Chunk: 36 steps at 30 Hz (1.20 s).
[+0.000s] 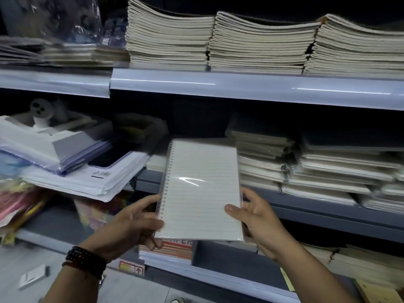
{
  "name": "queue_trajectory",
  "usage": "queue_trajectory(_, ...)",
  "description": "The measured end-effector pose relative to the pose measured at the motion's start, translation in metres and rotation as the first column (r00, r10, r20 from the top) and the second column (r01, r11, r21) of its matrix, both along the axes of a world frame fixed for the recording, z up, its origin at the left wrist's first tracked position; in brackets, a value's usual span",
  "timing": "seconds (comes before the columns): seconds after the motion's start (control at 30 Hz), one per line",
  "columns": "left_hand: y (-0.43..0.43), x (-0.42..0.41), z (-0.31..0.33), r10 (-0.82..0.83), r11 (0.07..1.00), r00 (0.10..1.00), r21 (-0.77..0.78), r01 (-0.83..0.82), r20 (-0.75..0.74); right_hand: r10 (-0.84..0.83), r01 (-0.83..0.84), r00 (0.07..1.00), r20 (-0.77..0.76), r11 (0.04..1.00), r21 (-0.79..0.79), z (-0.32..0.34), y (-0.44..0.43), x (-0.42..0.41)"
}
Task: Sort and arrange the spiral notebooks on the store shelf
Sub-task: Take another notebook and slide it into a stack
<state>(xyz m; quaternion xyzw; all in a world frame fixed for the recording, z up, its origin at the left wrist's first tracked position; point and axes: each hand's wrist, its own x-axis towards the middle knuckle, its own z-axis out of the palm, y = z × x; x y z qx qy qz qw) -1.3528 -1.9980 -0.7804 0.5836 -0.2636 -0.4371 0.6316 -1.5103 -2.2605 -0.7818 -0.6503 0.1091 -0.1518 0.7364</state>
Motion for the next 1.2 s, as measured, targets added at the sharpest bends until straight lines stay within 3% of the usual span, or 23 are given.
queue_trajectory(0.27,0.019,0.017,-0.011,0.335,0.941,0.940,-0.069,-0.331,0.059,0.051,-0.046,0.997,-0.062,0.997,0.069,-0.002,0.032,0.059)
queue_trajectory(0.43,0.012,0.029,-0.015,0.463,0.883,0.885,-0.065,-0.466,-0.056,-0.059,0.080,0.990,-0.125,0.982,0.171,-0.007,0.040,0.081)
queue_trajectory(0.53,0.004,0.042,-0.022,0.604,0.783,0.784,-0.078,-0.617,-0.142,-0.141,0.157,0.984,-0.107,0.974,0.165,-0.010,0.042,0.089)
queue_trajectory(0.63,-0.005,0.048,-0.023,0.716,0.655,0.666,-0.128,-0.745,-0.211,-0.225,0.228,0.972,-0.061,0.972,0.051,-0.010,0.041,0.095)
queue_trajectory(0.77,-0.022,0.044,-0.014,0.806,0.545,0.569,-0.172,-0.821,-0.163,-0.190,0.170,0.978,-0.089,0.965,-0.198,-0.013,0.038,0.107)
queue_trajectory(0.9,-0.041,0.049,-0.008,0.842,0.493,0.527,-0.229,-0.839,-0.116,-0.256,0.202,0.966,-0.042,0.846,-0.494,-0.012,0.035,0.127)
queue_trajectory(1.03,-0.056,0.062,-0.010,0.845,0.502,0.531,-0.247,-0.829,-0.063,-0.282,0.220,0.959,0.028,0.678,-0.701,-0.015,0.024,0.145)
queue_trajectory(1.13,-0.067,0.072,-0.013,0.813,0.578,0.578,-0.216,-0.787,0.071,-0.310,0.208,0.951,0.021,0.586,-0.783,-0.019,0.016,0.160)
queue_trajectory(1.2,-0.073,0.079,-0.016,0.779,0.625,0.597,-0.162,-0.763,0.195,-0.320,0.177,0.947,0.020,0.467,-0.866,-0.022,0.013,0.168)
